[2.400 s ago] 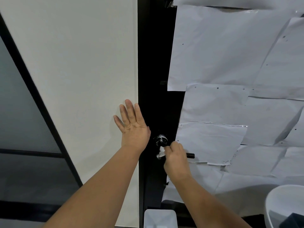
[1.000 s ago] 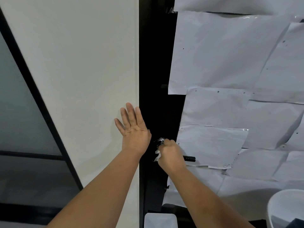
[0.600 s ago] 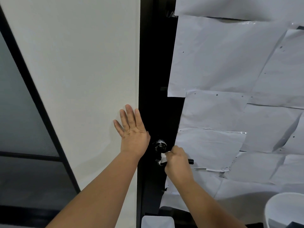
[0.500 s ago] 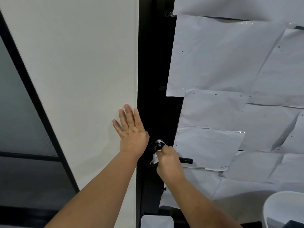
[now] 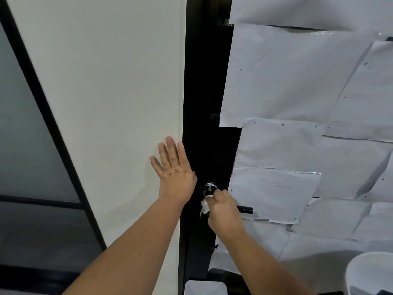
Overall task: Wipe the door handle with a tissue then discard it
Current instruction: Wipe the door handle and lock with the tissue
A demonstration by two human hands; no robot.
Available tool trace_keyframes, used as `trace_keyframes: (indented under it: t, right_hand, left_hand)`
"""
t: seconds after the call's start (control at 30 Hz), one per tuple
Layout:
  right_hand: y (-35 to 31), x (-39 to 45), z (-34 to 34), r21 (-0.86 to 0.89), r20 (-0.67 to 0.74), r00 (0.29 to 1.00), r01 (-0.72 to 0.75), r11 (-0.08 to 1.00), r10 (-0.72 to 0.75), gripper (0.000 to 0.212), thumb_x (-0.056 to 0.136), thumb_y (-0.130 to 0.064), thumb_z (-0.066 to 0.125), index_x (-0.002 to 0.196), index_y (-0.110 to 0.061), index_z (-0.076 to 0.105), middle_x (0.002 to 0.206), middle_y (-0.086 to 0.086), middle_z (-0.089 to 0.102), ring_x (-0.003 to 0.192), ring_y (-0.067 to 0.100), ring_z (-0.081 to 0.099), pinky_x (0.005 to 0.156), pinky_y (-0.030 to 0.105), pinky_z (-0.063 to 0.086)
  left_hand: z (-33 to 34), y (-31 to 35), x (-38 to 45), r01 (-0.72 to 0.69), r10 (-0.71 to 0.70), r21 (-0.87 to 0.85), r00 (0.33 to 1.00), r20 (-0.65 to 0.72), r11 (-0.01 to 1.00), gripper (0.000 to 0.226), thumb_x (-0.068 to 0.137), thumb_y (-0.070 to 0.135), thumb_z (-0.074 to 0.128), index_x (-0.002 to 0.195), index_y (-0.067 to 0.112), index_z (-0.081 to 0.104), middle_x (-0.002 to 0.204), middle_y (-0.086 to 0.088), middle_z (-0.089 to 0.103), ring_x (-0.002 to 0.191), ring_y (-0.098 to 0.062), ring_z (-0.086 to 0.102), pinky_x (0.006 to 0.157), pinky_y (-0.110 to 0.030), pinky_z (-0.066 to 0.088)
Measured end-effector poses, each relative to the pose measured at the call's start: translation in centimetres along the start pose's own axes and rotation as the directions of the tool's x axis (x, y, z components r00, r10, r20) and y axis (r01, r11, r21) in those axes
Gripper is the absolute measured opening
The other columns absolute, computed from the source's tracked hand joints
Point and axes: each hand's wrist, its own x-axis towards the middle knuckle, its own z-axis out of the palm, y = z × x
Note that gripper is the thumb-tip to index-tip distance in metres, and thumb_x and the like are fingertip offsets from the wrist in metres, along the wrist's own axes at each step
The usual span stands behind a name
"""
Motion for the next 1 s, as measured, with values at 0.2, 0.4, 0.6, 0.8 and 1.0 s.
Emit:
trace_keyframes:
  t: [0.2, 0.4, 0.6, 0.8, 1.0]
  right_hand:
    - [0.6, 1.2, 0.1, 0.048, 0.043, 0.989, -0.146, 0.988, 0.144, 0.028, 0.038, 0.014, 0.053, 0.049, -0.011, 0.05, 0.054, 0.005, 0.049, 0.054, 0.021, 0.045, 0.049, 0.022, 0.025]
    - [1.8, 2.4, -0.7, 0.257, 0.138, 0.948, -0.314, 0.914, 0.287, 0.021, 0.065, 0.008, 0.044, 0.06, -0.009, 0.056, 0.056, 0.006, 0.052, 0.051, 0.019, 0.048, 0.045, 0.018, 0.03]
    - [1.2, 2.9, -1.5, 0.593, 0.384, 0.816, -0.577, 0.561, 0.432, 0.02, 0.085, -0.011, 0.051, 0.08, -0.023, 0.066, 0.071, 0.001, 0.063, 0.061, 0.015, 0.055, 0.059, 0.029, 0.047]
    - [1.0, 2.3, -1.0, 0.233, 0.152, 0.888, -0.459, 0.858, 0.434, 0.024, 0.078, -0.012, 0.051, 0.091, -0.033, 0.054, 0.079, -0.009, 0.061, 0.085, 0.02, 0.052, 0.075, 0.033, 0.035]
    - [1.3, 1.4, -0.4, 0.008, 0.042, 0.972, -0.233, 0.972, 0.233, 0.032, 0.057, -0.001, 0.067, 0.077, -0.026, 0.067, 0.07, -0.004, 0.055, 0.067, 0.022, 0.048, 0.062, 0.032, 0.029]
  left_hand:
    - [0.1, 0.0, 0.0, -0.004, 0.003, -0.008, 1.0, -0.015, 1.0, 0.111, 0.086, 0.028, 0.06, 0.142, 0.007, -0.032, 0.147, -0.019, -0.041, 0.137, -0.043, -0.032, 0.108, -0.072, -0.002]
    - [0.2, -0.2, 0.1, -0.016, 0.016, -0.002, 1.0, -0.02, 1.0, 0.111, 0.086, 0.027, 0.061, 0.142, 0.007, -0.032, 0.148, -0.019, -0.04, 0.137, -0.043, -0.032, 0.108, -0.071, -0.004]
    - [0.3, -0.1, 0.1, -0.003, 0.002, -0.01, 1.0, -0.027, 1.0, 0.111, 0.086, 0.03, 0.061, 0.143, 0.007, -0.031, 0.148, -0.02, -0.039, 0.138, -0.045, -0.029, 0.108, -0.072, -0.001]
    - [0.2, -0.2, 0.1, -0.008, 0.008, -0.001, 1.0, -0.016, 1.0, 0.11, 0.087, 0.029, 0.06, 0.143, 0.007, -0.032, 0.148, -0.02, -0.04, 0.138, -0.044, -0.031, 0.108, -0.071, -0.003]
    - [0.2, -0.2, 0.0, -0.012, 0.012, -0.001, 1.0, -0.019, 1.0, 0.11, 0.087, 0.03, 0.059, 0.142, 0.007, -0.033, 0.147, -0.019, -0.041, 0.137, -0.044, -0.032, 0.108, -0.071, -0.003]
